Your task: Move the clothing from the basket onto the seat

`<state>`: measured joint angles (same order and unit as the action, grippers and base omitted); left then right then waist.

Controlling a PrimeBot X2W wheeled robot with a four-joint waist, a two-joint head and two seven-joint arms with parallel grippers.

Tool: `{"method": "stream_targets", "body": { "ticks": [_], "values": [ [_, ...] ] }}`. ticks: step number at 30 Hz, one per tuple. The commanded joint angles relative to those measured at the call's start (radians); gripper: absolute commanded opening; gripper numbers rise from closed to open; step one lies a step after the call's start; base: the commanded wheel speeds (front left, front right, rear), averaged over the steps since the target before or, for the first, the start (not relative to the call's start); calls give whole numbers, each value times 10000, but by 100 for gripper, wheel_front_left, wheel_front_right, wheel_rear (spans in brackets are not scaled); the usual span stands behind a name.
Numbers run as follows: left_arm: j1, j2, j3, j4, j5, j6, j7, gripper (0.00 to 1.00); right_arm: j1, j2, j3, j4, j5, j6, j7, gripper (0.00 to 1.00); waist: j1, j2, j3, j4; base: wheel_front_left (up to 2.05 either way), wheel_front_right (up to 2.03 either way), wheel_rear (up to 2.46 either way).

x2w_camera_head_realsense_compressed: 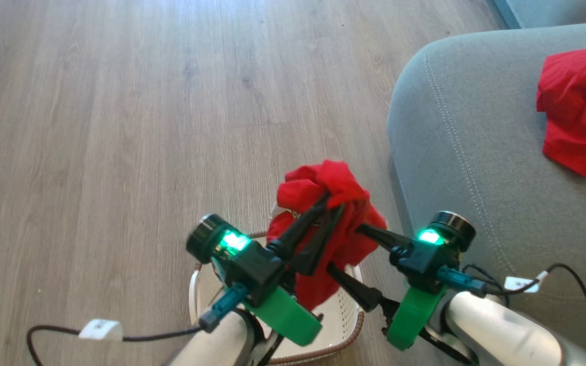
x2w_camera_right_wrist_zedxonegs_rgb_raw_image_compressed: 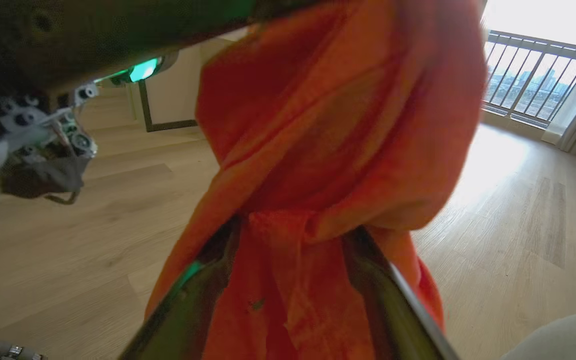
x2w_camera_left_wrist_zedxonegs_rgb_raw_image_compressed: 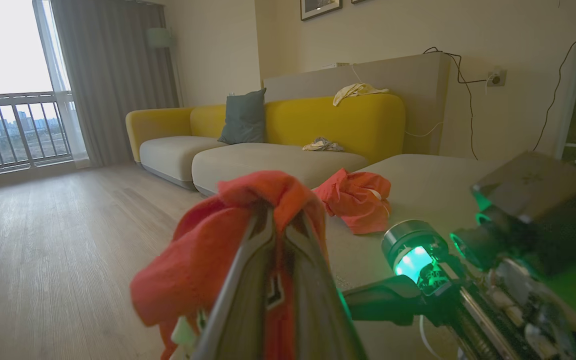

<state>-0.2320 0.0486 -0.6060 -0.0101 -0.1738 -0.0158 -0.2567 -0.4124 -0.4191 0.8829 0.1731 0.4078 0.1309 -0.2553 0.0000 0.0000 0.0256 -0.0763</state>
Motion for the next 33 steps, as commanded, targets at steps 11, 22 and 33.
{"method": "stream_targets", "body": {
  "ticks": [11,22,33],
  "values": [
    [-627,16,-385,-98,-185,-24,-51,0,-687,298,458,-123,-9,-2,-65,100,0,0,-2,284,0,0,0],
    [-620,16,-537,-2,-322,45,-51,0,-214,934,-399,-152,-652,-2,-65,100,0,0,-35,472,0,0,0],
    [-555,16,-509,8,-326,44,-51,0,287,1395,-1412,-62,-1090,-2,-65,0,0,0,-114,533,0,0,0]
  ]
}}
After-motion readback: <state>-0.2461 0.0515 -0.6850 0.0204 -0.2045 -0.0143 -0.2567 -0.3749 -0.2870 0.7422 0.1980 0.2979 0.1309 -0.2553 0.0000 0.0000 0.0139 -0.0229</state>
